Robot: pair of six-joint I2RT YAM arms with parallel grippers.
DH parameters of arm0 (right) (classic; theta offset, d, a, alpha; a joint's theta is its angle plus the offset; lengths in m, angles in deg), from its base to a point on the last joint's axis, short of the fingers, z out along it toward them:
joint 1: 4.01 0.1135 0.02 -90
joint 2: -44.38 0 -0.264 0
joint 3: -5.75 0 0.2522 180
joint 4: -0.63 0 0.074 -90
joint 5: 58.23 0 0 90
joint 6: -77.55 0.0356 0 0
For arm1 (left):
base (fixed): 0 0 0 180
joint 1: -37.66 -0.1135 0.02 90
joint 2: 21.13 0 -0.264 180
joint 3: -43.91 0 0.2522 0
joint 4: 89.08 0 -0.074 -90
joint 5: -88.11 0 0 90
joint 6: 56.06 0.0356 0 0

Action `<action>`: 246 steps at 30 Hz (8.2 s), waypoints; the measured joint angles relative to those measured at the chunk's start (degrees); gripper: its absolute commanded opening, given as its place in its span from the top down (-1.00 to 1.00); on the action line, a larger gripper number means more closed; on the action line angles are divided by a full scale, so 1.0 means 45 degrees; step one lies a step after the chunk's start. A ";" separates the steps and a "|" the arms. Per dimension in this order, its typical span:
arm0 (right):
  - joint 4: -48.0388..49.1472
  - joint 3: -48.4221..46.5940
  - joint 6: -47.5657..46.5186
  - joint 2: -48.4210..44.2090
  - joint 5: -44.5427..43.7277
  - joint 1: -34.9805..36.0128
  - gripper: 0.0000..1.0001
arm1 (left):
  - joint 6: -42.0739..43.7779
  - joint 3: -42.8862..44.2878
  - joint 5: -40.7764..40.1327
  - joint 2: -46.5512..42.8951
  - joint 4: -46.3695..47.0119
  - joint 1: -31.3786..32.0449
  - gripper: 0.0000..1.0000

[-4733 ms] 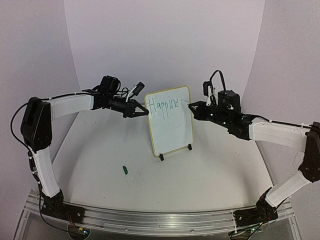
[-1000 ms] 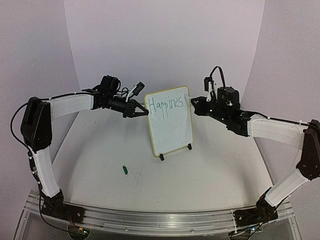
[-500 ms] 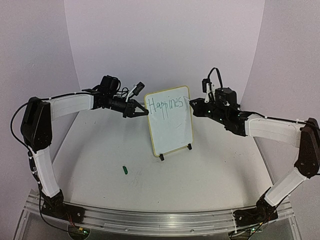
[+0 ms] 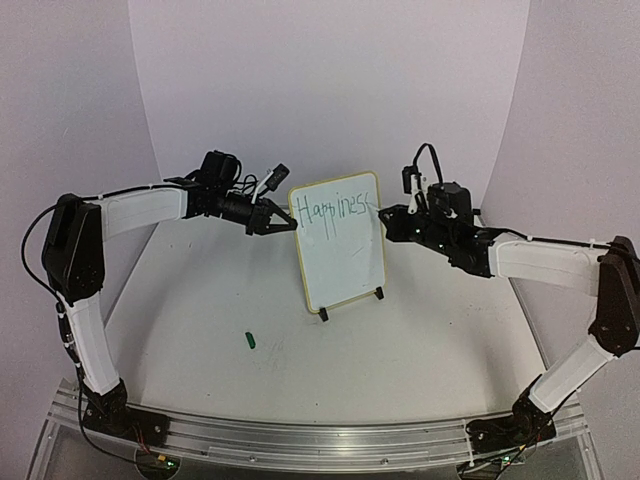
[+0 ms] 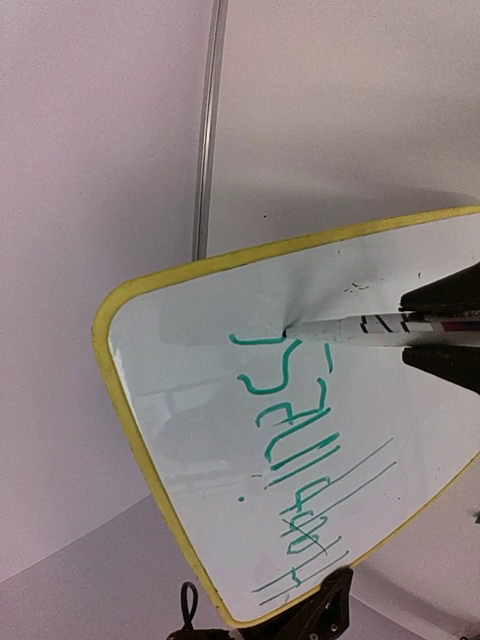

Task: Write a sentence on the whiteboard
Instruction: Write on the whiteboard with the whiteboard marker without the cap.

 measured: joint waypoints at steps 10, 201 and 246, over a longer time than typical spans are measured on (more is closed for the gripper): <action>-0.0307 0.0056 0.0096 0.0000 -0.0802 -0.0001 1.00 | -0.0001 0.0007 -0.0005 0.0005 0.0002 -0.0005 1.00; -0.0900 -0.0486 -0.0535 0.1826 0.0879 0.2924 1.00 | 0.0850 0.1148 0.0267 0.0554 -0.1669 -0.0049 1.00; -0.1437 -0.0365 -0.0341 0.1836 0.1111 0.2924 1.00 | 0.0855 0.1148 0.0272 0.0554 -0.1674 -0.0049 1.00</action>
